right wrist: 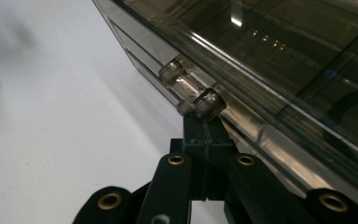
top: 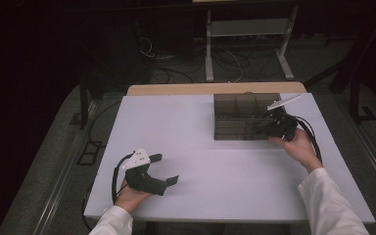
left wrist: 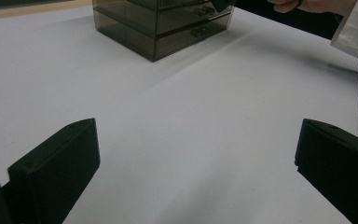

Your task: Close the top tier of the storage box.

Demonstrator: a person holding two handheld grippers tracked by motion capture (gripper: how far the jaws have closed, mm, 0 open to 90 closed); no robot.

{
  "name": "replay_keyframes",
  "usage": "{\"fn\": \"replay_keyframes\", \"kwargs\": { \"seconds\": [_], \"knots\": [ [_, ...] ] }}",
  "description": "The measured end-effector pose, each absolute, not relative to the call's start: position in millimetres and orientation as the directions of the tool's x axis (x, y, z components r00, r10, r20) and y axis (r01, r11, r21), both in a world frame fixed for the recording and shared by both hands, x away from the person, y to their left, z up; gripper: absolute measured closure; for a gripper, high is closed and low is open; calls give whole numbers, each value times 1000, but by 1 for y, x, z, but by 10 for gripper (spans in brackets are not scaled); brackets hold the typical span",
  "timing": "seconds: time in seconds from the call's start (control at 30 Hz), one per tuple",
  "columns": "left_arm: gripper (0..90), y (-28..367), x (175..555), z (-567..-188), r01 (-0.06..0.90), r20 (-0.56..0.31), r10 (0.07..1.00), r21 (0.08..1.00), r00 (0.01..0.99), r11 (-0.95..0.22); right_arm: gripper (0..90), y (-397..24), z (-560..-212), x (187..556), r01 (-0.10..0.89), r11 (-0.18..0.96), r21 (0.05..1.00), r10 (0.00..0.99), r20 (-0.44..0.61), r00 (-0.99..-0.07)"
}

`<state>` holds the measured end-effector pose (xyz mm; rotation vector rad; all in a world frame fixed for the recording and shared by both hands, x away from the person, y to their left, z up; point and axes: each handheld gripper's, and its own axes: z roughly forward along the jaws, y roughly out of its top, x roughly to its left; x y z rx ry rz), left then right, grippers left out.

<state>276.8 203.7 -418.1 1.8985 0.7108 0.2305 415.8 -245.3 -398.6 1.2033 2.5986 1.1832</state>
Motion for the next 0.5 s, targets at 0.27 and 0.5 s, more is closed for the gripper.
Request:
{"fn": "replay_keyframes", "kwargs": {
  "seconds": [0.27, 0.5],
  "knots": [
    [0, 203, 276, -418, 367, -156, 568, 888, 808, -278, 881, -241, -397, 409, 624, 417, 661, 652, 260, -712],
    [0, 202, 276, -418, 367, -158, 566, 888, 809, -276, 805, -240, -396, 401, 628, 397, 670, 647, 281, -709]
  ]
}}
